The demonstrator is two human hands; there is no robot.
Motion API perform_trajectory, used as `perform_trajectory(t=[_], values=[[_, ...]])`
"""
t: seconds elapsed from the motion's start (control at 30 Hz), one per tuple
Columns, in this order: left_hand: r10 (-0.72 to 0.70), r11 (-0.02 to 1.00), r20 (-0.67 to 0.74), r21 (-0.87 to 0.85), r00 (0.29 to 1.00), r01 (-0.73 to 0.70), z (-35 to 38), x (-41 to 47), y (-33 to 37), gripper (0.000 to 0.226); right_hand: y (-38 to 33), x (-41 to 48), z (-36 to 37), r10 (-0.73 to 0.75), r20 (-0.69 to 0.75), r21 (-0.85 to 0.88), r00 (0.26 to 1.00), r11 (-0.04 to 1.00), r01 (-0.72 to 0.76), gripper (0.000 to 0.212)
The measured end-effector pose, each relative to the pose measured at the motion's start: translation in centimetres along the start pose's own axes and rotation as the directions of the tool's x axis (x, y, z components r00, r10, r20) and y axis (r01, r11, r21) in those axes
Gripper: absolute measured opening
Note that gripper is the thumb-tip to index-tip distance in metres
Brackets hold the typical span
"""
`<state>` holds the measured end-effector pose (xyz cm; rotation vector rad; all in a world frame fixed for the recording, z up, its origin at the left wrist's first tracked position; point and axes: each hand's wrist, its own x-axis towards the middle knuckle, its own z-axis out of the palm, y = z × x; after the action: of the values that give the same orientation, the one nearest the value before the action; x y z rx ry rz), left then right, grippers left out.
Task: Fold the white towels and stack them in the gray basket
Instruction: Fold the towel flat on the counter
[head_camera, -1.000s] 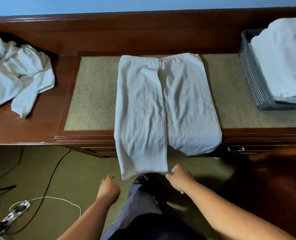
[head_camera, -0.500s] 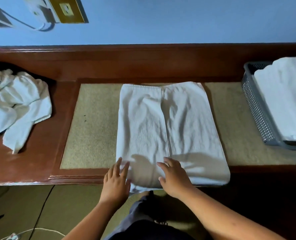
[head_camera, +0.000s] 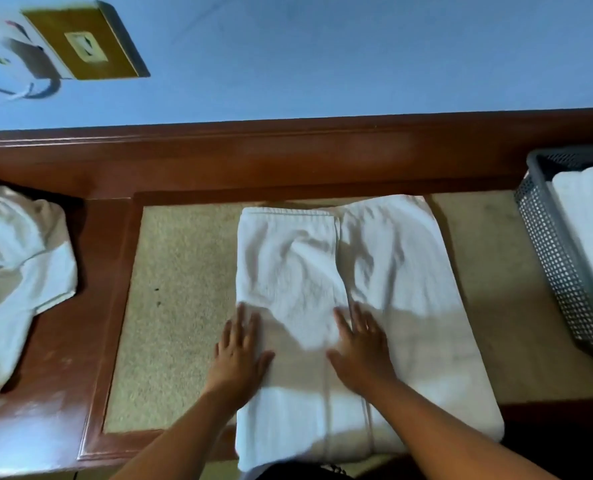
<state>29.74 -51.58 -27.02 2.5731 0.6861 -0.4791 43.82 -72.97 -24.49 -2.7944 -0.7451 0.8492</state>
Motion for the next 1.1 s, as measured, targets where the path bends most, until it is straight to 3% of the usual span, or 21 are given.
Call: perform_trajectory(t=[0.07,0.17,0.3,0.37,0.43,0.5,0.6,0.7,0.8,0.87,0.97,1.03,1.1], values=[[-0.176,0.949,-0.083,-0.281,0.981,0.146,-2.1,4.2,0.4,0.096,-0.5,3.4,-2.3,0.131,-0.114,0.148,0.985,0.982,-0.114,0.093],[-0.423,0.698,-0.133,-0.678,0.896,0.229,-5.8,10.6,1.4,0.083,-0.9,9.1,-6.0,0.251,-0.168,0.5,0.953,0.855,-0.137,0.102],[-0.57,0.364,0.079,-0.868,0.818,0.337,-10.8,18.4,3.5,0.048,-1.2,17.6,-10.2,0.315,0.128,0.813,0.94,0.51,-0.281,0.108],[-0.538,0.317,0.177,-0.863,0.824,0.392,-12.0,21.6,3.2,0.041,-1.4,20.6,-12.3,0.292,0.242,0.809,0.925,0.466,-0.359,0.094],[-0.507,0.338,0.217,-0.84,0.834,0.424,-12.6,23.5,2.2,0.03,-1.5,23.0,-13.8,0.267,0.199,0.738,0.943,0.593,-0.323,0.062],[-0.539,0.325,0.197,-0.848,0.819,0.418,-12.9,24.5,1.0,0.023,-1.9,24.5,-14.6,0.267,0.059,0.634,0.962,0.734,-0.243,0.034],[-0.594,0.345,0.129,-0.851,0.794,0.397,-12.5,24.8,0.7,0.02,-2.9,25.3,-14.0,0.281,-0.098,0.515,0.955,0.835,-0.193,0.027],[-0.554,0.618,-0.054,-0.694,0.831,0.368,-11.5,24.1,1.8,0.024,-3.4,24.0,-12.4,0.254,-0.226,0.527,0.941,0.844,-0.101,0.023],[-0.369,0.904,-0.269,-0.327,0.89,0.276,-10.2,21.5,2.8,0.069,-2.2,20.8,-10.9,0.12,-0.382,0.437,0.916,0.897,0.064,0.013],[-0.075,0.997,-0.297,-0.054,0.952,0.062,-7.9,18.1,3.1,0.08,0.1,17.3,-8.8,0.038,-0.389,0.299,0.921,0.95,0.087,0.02],[0.319,0.944,-0.147,0.136,0.936,-0.301,-2.5,11.2,2.4,0.076,5.0,10.6,-3.9,-0.034,-0.35,0.066,0.936,0.996,0.061,0.037],[0.372,0.917,-0.046,0.174,0.927,-0.359,1.1,6.1,2.2,0.074,8.4,5.4,-0.9,-0.016,-0.322,0.007,0.947,1.0,0.019,0.046],[0.31,0.939,0.005,0.157,0.951,-0.307,3.4,1.1,2.7,0.075,11.0,0.1,1.6,0.081,-0.27,0.039,0.959,0.997,-0.073,0.054]])
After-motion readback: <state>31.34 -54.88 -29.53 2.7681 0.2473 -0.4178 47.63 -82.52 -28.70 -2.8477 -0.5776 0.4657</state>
